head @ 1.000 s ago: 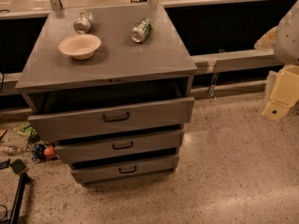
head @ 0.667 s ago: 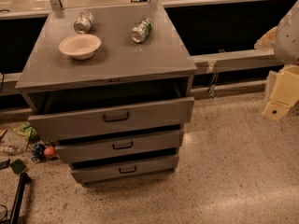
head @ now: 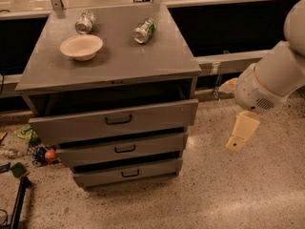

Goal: Open middle drawer

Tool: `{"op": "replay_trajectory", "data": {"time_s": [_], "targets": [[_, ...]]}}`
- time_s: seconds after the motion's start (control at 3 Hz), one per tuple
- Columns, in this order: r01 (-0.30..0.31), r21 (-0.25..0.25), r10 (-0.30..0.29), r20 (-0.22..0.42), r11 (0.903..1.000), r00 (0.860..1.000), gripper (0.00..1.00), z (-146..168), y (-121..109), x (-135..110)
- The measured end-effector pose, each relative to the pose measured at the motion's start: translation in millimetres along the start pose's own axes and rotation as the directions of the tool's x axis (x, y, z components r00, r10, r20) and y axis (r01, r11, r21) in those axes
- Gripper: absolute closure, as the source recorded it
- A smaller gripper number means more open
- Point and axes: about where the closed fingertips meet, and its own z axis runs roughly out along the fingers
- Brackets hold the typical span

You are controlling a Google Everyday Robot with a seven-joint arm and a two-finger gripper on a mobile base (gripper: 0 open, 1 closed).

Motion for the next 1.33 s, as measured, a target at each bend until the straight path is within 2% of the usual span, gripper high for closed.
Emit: {"op": "replay_trajectory", "data": {"time_s": [0.33,0.67,1.0,1.33], "targets": [[0.086,-0.080,-0.078,0.092,0.9931,0.993,0.00,101,0,-1],[0.142,-0.083,-0.131,0.129,0.9863,0.983,0.00,178,-13,-2],[0.142,-0.083,-0.131,0.129,0.9863,0.983,0.00,178,-13,-2],[0.198,-0.130,-0.170,0.199,0.9715,0.965,0.00,240,-20,-9]]}}
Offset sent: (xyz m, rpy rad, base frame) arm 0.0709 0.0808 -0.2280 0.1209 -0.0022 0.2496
